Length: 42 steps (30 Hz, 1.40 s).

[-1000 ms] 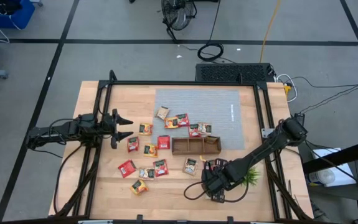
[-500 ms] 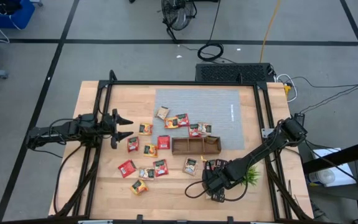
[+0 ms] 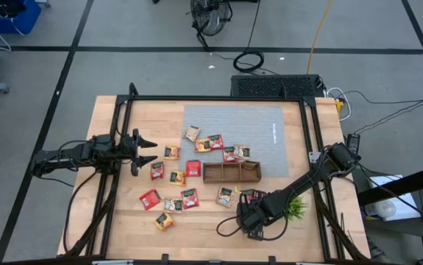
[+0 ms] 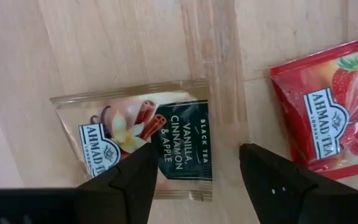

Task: Pick & Place Tea
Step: Put the brown tea bag into the right section of the wooden organizer

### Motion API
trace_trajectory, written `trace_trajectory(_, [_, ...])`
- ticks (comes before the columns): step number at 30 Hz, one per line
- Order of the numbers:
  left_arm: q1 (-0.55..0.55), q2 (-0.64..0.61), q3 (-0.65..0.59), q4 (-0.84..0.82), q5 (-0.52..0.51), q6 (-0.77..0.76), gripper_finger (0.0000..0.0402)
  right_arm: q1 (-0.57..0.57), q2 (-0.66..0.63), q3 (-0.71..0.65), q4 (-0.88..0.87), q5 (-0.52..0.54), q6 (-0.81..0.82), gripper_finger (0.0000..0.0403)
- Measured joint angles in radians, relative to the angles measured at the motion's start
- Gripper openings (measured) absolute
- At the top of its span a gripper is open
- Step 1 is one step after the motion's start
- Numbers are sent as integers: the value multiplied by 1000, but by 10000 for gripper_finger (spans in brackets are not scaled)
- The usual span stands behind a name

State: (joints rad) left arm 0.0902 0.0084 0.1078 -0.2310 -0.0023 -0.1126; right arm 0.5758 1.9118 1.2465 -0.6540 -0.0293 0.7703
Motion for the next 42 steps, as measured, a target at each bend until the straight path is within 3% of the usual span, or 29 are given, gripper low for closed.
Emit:
trace_trajectory(8, [0,0,0,0,0,0,253,0,2,0,-8,2,-24,179])
trace_trajectory(18, [0,0,0,0,0,0,253,-2,4,-2,-6,9,-55,10])
trace_trajectory(26, [0,0,0,0,0,0,253,-5,-4,-3,-26,1,-46,5])
trace_trajectory(35, [0,0,0,0,0,0,253,-42,-75,39,-158,-26,89,9])
trace_trajectory(42, [0,0,0,0,0,0,253,-47,-84,112,-196,-25,229,58])
